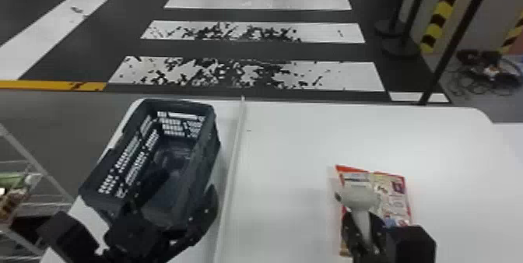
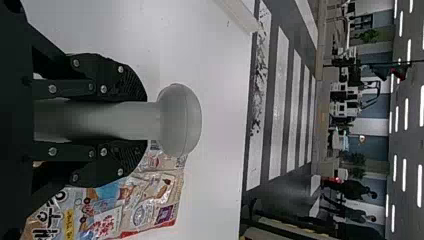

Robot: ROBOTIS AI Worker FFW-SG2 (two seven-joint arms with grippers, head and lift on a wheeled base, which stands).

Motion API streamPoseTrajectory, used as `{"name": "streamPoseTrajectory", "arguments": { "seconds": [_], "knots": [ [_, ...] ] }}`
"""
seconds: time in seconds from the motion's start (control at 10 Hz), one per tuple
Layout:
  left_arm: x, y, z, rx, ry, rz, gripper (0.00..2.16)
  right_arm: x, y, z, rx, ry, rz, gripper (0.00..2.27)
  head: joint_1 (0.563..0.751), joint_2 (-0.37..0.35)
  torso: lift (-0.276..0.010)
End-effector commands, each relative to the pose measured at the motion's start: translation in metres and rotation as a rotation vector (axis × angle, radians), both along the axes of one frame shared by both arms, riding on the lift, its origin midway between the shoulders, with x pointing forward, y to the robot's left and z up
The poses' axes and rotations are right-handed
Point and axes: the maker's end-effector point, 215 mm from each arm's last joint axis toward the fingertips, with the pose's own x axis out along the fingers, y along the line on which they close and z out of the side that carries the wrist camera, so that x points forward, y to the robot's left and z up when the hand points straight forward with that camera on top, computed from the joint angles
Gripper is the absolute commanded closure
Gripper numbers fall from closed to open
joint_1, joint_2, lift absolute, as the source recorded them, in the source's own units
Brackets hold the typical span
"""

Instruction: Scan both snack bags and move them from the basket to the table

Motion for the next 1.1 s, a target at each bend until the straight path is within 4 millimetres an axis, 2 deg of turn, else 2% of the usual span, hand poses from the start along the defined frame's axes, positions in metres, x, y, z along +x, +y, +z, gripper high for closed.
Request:
{"name": "streamPoseTrajectory", "arguments": {
  "seconds": [0.0, 0.5, 1.0],
  "knots": [
    [-0.001, 0.002, 0.001, -0.003, -0.004, 0.004, 0.03, 0.002, 0.0, -0.004, -0.009, -0.001, -0.002, 2.25, 0.695, 0.055, -0.098],
    [-0.001, 0.007, -0.001, -0.004, -0.006, 0.015, 0.03, 0.009, -0.015, -0.013, -0.08, -0.003, -0.042, 2.25, 0.695, 0.048, -0.098],
    [-0.001, 0.007, 0.0, -0.007, -0.014, 0.014, 0.03, 0.012, -0.016, -0.026, -0.095, 0.018, -0.038, 2.25, 0.695, 0.042, -0.098]
  ]
}}
